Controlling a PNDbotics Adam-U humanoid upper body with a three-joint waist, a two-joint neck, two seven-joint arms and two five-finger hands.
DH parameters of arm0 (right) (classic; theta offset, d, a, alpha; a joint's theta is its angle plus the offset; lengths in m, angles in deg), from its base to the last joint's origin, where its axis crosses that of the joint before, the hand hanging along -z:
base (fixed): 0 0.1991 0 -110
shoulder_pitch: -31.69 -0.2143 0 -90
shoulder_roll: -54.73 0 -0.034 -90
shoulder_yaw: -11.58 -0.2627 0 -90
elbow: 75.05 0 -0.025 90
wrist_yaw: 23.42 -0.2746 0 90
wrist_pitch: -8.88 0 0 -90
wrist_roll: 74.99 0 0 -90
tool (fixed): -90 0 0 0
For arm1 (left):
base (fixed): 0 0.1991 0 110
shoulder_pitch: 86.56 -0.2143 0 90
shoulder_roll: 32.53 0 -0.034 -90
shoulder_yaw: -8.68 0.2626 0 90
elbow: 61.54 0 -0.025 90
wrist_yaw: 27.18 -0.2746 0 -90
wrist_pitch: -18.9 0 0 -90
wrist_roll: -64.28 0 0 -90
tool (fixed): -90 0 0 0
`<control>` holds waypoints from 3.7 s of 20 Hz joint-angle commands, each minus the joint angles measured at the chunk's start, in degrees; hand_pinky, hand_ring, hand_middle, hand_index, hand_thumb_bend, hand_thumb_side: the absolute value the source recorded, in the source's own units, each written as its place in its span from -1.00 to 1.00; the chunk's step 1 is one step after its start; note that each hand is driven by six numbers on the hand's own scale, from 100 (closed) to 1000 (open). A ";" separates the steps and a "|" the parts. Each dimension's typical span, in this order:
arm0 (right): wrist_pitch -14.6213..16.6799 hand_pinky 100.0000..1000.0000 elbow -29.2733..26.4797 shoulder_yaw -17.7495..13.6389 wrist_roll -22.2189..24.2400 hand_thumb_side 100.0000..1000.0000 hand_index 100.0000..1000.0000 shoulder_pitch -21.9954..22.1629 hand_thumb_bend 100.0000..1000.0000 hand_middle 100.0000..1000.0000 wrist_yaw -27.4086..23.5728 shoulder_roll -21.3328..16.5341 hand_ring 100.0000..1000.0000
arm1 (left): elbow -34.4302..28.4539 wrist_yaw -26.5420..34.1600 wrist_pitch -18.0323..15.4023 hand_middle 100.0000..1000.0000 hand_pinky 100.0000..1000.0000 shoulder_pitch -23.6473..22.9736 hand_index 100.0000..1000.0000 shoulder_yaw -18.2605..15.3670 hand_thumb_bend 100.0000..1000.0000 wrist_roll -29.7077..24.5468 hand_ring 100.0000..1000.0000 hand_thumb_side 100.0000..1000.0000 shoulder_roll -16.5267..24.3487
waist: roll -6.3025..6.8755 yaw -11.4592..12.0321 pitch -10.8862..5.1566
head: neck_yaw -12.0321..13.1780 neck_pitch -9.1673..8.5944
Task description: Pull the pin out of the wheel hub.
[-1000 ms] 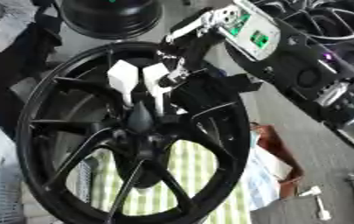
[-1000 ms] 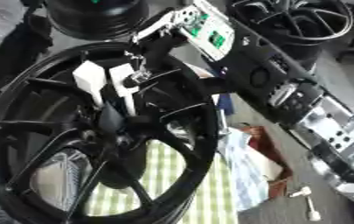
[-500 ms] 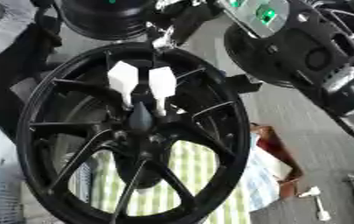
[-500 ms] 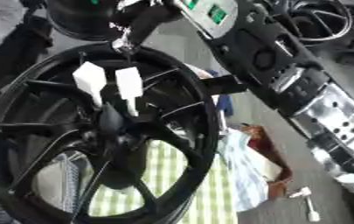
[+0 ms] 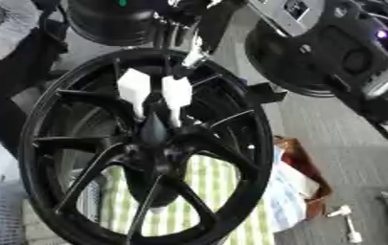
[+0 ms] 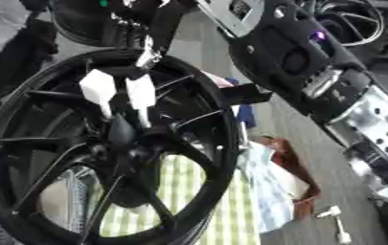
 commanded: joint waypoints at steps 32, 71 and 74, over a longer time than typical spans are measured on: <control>5.84 0.64 5.16 0.69 0.10 -0.69 0.72 0.83 -0.07 0.53 7.01 -0.20 0.72 | -0.95 0.39 -0.20 0.61 0.59 0.50 0.80 -0.68 0.29 0.09 0.77 0.15 0.29 | 0.31 0.46 -0.63 | -0.15 0.29; 3.41 0.37 10.03 -0.46 0.10 -1.00 -0.09 2.02 -1.00 -0.33 7.78 3.32 0.19 | -0.95 0.63 -0.07 0.59 0.59 0.84 0.79 -0.68 0.30 0.19 0.76 0.14 -0.48 | 0.05 1.35 -0.54 | -1.48 0.29; 2.66 0.35 9.30 -0.94 0.10 -1.00 -0.19 1.63 -1.00 -0.44 7.85 3.22 0.11 | -0.95 0.63 -0.07 0.58 0.59 0.80 0.78 -0.82 0.30 0.30 0.76 0.14 -0.50 | 0.07 1.32 -0.62 | -1.38 0.29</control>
